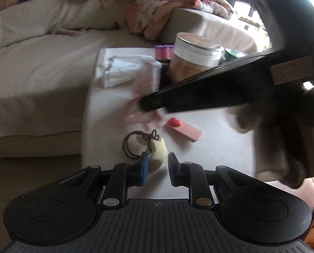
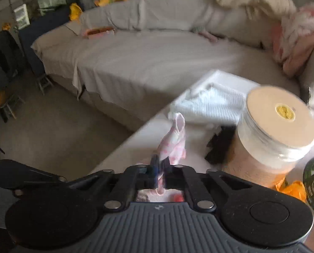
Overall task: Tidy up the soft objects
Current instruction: 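Grasp the yellow star keychain with the left tool while the right tool grasps the pink checked cloth, then carry the keychain and cloth into the pink box and open both tools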
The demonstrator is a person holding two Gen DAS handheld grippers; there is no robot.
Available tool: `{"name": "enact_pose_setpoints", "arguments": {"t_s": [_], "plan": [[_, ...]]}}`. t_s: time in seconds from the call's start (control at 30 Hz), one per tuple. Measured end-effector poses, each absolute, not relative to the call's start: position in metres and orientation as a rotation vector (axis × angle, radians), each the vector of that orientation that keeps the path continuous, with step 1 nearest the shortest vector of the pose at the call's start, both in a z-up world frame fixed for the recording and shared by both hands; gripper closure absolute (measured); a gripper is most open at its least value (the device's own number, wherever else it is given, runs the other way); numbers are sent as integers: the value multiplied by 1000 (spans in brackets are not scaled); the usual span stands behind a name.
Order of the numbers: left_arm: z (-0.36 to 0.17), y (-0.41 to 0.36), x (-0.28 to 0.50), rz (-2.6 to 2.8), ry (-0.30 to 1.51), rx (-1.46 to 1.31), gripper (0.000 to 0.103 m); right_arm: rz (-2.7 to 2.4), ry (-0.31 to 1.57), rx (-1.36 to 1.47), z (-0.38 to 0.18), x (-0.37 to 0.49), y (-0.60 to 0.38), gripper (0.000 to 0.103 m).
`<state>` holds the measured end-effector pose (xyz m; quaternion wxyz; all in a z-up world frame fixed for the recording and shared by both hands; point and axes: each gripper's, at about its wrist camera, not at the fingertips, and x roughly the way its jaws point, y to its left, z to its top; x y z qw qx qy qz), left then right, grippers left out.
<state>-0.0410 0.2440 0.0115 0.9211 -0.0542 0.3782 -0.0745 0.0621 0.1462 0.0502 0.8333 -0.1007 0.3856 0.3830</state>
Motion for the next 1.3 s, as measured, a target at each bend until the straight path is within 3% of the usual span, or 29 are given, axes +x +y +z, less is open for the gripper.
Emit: {"name": "enact_pose_setpoints", "arguments": {"t_s": [0.33, 1.03, 1.13, 1.17, 1.3], "plan": [[9, 232, -23, -144, 743, -83, 80, 791, 683, -225, 94, 25, 71, 100], [3, 220, 3, -87, 706, -65, 77, 705, 706, -318, 61, -8, 27, 99], [2, 227, -1, -82, 686, -136, 81, 719, 698, -309, 64, -10, 26, 99], [3, 227, -3, -83, 676, -144, 90, 723, 697, -303, 66, -10, 26, 99], [14, 230, -10, -71, 632, -133, 91, 741, 688, -259, 79, -5, 26, 99]]}}
